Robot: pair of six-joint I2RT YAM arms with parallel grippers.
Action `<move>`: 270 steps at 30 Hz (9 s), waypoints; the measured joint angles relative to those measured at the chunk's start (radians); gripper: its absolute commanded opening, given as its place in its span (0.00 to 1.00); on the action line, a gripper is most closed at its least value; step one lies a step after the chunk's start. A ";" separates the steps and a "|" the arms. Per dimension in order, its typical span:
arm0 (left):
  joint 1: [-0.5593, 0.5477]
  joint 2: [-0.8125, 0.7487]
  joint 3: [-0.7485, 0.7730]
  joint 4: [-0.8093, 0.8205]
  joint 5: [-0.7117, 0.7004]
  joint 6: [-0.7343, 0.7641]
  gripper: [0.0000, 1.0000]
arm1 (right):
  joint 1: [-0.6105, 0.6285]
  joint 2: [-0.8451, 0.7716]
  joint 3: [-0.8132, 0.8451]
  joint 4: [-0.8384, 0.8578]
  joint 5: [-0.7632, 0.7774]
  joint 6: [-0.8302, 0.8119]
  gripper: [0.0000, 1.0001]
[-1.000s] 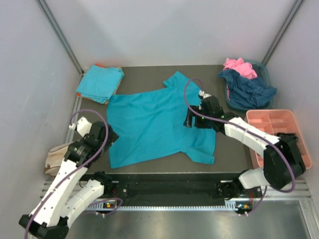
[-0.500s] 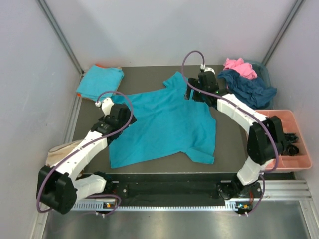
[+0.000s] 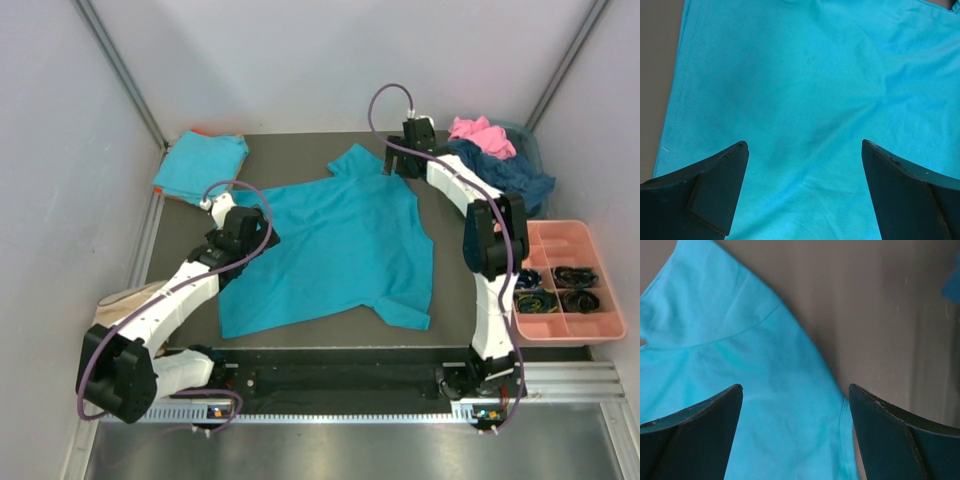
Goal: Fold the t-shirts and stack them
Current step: Flatten the tshirt out
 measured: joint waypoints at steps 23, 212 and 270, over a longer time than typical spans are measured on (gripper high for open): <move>0.000 -0.001 -0.058 -0.001 0.013 -0.007 0.99 | -0.086 0.310 0.395 -0.163 -0.360 -0.302 0.83; 0.023 0.145 0.009 0.060 -0.043 0.098 0.99 | 0.484 -1.243 -1.317 -0.455 0.126 0.912 0.00; -0.229 -0.055 -0.287 -0.349 -0.168 -0.471 0.32 | 0.484 -1.192 -1.316 -0.354 0.120 0.771 0.00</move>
